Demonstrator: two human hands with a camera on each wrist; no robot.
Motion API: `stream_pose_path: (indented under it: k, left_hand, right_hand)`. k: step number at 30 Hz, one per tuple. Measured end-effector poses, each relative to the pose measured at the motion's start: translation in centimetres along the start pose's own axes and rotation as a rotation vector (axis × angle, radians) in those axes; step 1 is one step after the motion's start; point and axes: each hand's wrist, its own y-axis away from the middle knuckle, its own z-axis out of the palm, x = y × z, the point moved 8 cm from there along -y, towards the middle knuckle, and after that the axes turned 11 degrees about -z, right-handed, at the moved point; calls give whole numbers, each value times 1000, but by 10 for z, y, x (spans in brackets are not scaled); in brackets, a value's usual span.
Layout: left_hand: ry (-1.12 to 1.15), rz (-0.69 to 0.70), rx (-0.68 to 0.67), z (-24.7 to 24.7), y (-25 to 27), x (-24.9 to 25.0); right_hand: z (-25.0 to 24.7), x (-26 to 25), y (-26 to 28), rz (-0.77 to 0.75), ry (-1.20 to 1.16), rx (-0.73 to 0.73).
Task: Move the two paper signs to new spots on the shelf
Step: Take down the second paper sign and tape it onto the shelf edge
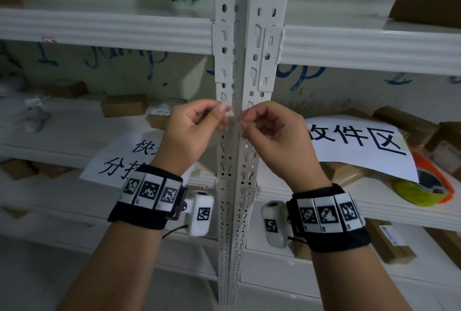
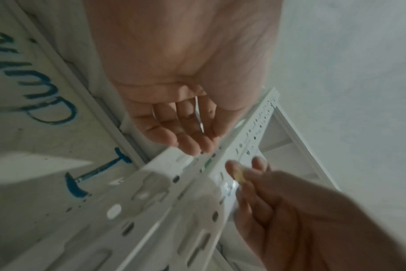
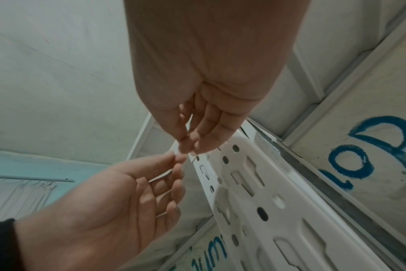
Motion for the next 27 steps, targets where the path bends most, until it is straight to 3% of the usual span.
stream_pose_path:
  k: [8,13,17,20,23,27]
  left_hand:
    - [-58,-147,155,-45,-33,-26]
    - [-43,-237,207,-61,-50,-48]
    - [-17,-273,202,-66,-59,-59]
    - [-7,-285,175,-71,-62,-64]
    - [-22,-269,157,-77,-63,-67]
    - [-27,-252,129,-82,-61,-73]
  right_hand:
    - [16,-1,-4,87,-71,-77]
    - [62,21,3,220,44,-409]
    - [111,55,26,490,-61,-639]
    - [135,82,46,657,70,-746]
    - [156,109,65,861,139,-742]
    - [181,126,73,986,124,-575]
